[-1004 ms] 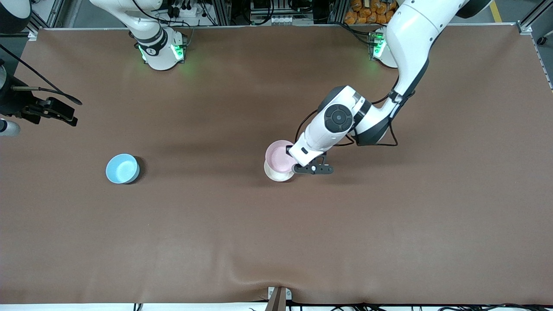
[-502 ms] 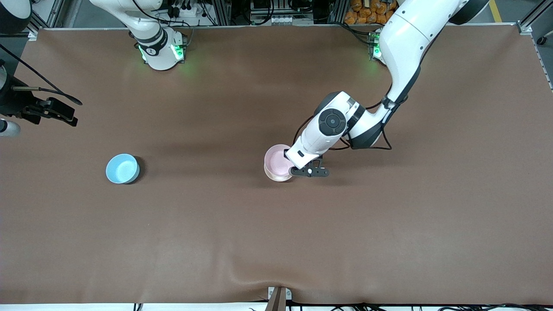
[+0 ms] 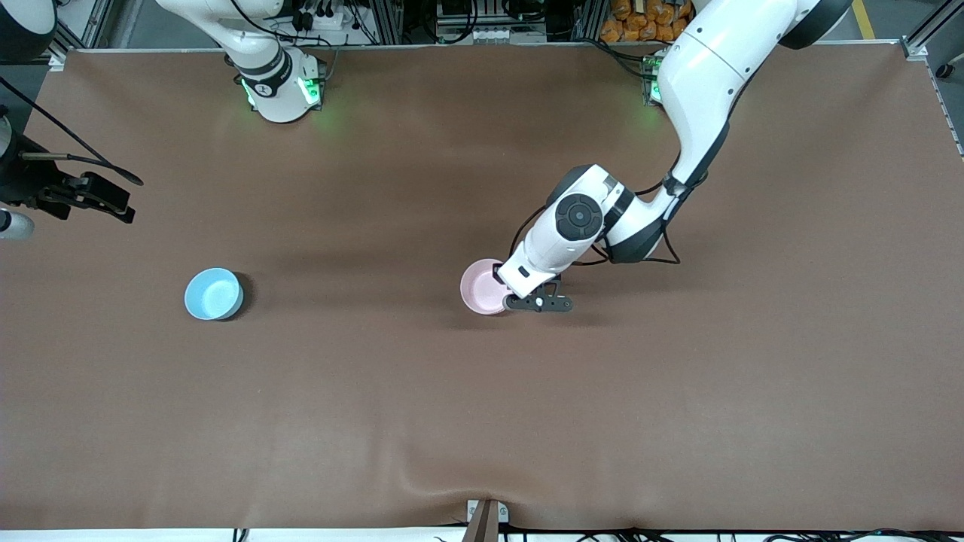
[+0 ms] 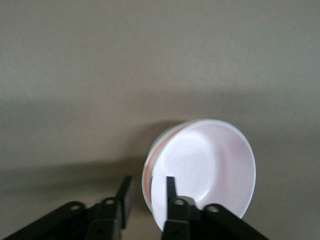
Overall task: Stack pink and blue bowls on white bowl
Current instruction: 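Lower the pink bowl into the white bowl and open the left gripper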
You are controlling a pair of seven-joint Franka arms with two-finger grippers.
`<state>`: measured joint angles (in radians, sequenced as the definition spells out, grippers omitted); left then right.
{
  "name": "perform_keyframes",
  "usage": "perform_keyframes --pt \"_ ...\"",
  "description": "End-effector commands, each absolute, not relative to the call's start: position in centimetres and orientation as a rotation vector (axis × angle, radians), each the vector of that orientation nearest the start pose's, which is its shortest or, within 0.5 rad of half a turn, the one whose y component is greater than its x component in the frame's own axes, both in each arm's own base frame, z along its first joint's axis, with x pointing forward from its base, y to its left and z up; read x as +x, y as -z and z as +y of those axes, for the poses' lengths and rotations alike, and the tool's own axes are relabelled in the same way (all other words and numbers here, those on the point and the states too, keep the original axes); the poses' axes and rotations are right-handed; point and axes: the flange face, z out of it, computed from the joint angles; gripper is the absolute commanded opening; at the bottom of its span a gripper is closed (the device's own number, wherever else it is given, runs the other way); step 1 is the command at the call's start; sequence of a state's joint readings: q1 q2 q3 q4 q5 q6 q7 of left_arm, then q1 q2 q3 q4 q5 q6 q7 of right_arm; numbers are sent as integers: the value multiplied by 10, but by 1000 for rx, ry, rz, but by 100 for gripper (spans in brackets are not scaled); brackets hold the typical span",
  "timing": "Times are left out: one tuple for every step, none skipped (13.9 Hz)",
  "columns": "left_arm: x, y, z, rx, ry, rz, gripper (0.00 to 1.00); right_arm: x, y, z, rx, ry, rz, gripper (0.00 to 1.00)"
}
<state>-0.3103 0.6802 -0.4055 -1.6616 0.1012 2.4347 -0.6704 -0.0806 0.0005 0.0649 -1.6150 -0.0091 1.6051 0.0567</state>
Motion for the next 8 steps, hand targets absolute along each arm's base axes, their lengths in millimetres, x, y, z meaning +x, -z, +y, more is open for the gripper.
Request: perform_keyframes --pt "571 -307 -398 -3295 127 9 100 556 -605 -11 -3151 1 139 100" --pt "579 -339 -376 -3262 143 -10 100 559 -600 -18 -3150 -14 139 100" --pt "590 -372 -347 -3234 167 -44 100 563 -593 -30 -3148 -34 168 100" --pt "594 -404 -321 -3208 178 -61 100 562 -592 -43 -3148 -34 158 100" --pt "593 -437 -298 -3186 187 -90 100 565 -593 -49 -3151 -23 106 100" --pt "594 -473 -272 -3164 210 -135 100 576 -585 -53 -3158 -31 75 100" --pt "593 -498 -247 -3139 219 -159 100 584 -577 -59 -3180 -52 75 100" --pt "592 -521 -224 -3121 215 -149 100 589 -564 -71 -3194 -82 94 100"
